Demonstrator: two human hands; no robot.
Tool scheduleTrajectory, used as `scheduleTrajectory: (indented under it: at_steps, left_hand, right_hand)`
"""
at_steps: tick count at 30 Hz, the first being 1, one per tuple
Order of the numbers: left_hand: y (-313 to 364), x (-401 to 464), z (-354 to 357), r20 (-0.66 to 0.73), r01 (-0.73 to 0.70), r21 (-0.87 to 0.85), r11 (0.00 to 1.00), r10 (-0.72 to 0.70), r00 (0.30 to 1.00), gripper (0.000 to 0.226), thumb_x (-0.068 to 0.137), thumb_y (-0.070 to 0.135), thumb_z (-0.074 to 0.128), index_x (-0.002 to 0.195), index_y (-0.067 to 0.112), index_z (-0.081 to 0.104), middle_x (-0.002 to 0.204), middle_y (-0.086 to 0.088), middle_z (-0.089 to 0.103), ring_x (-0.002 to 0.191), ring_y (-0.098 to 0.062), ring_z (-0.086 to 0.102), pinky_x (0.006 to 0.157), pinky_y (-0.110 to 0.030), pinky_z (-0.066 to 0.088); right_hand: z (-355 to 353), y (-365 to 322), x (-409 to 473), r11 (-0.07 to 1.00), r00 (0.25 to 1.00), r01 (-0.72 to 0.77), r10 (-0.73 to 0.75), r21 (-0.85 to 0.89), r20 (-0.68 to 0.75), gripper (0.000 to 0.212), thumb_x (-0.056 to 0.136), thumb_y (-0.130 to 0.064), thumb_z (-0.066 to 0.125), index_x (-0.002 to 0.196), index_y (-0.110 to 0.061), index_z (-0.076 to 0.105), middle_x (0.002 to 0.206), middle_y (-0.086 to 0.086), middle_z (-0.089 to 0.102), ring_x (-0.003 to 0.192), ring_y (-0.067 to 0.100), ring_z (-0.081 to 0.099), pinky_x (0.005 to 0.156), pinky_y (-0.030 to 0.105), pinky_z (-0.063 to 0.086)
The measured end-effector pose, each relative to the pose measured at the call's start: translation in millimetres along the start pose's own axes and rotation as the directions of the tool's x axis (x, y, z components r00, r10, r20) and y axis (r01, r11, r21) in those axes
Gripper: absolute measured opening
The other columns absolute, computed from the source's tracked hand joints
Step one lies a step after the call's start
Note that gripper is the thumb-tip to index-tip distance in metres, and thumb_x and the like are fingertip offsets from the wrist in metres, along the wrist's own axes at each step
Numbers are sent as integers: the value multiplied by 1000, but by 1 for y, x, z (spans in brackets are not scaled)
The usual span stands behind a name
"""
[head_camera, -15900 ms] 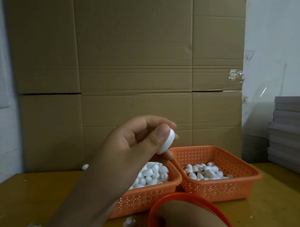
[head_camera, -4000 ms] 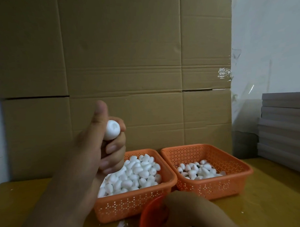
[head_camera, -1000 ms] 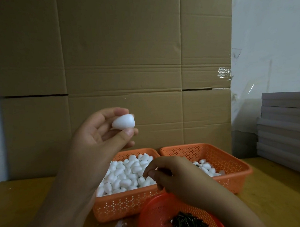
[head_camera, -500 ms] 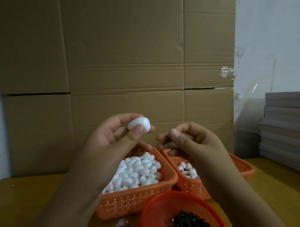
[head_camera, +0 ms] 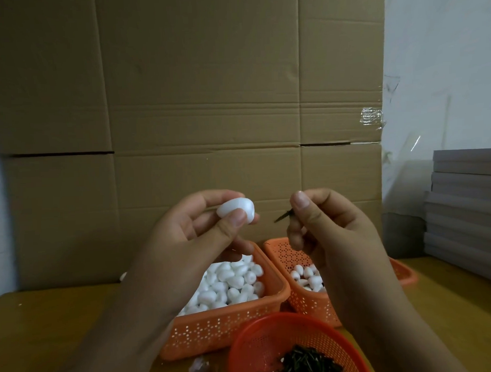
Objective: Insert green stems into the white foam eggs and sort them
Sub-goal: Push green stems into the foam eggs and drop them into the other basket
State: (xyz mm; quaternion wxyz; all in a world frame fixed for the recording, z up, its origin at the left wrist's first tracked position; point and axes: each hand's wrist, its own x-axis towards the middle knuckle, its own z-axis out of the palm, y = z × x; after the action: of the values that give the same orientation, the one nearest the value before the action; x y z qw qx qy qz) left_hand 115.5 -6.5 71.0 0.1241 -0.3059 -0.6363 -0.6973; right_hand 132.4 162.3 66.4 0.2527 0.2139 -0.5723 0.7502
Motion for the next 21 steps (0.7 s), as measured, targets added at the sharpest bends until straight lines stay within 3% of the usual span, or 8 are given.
scheduleTrajectory:
  at_steps: [5, 14, 17, 21]
  left_hand:
    - [0, 0, 1, -7, 8, -9, 1000, -8, 1000, 26, 66, 41, 69, 91, 33, 73, 92, -1, 76, 68, -13, 70, 61, -23, 56]
    - [2, 0, 1, -1, 14, -9, 1000, -14, 1000, 29, 64, 41, 69, 91, 31, 73, 91, -1, 77, 67, -12, 70, 60, -20, 55]
    - [1, -1, 2, 10, 1, 34, 999, -2, 1000, 31, 63, 42, 70, 92, 32, 73, 91, 0, 77, 70, -11, 71, 63, -23, 55]
    - [-1, -1, 4, 12, -36, 121, 992, 35, 999, 32, 64, 47, 70, 93, 34, 72, 90, 3, 77, 72, -10, 71, 69, -26, 54]
  right_hand:
    - [4, -1, -3, 994, 995, 95, -93, -56, 27, 22, 70, -26, 68, 83, -8, 68, 69, 8, 71, 61, 13, 67, 59, 18, 53]
    - [7, 1, -4, 953, 976, 218, -215, -210, 39, 17, 72, -20, 69, 84, -10, 64, 71, 9, 71, 62, 12, 70, 59, 17, 53]
    - [8, 3, -6, 925, 969, 244, -241, -290, 49, 16, 74, -23, 69, 85, -14, 62, 72, 5, 72, 64, 12, 70, 55, 28, 56]
    - [8, 4, -7, 879, 955, 292, -286, -376, 75, 15, 75, -27, 68, 85, -17, 61, 71, 0, 72, 65, 12, 70, 63, 35, 58]
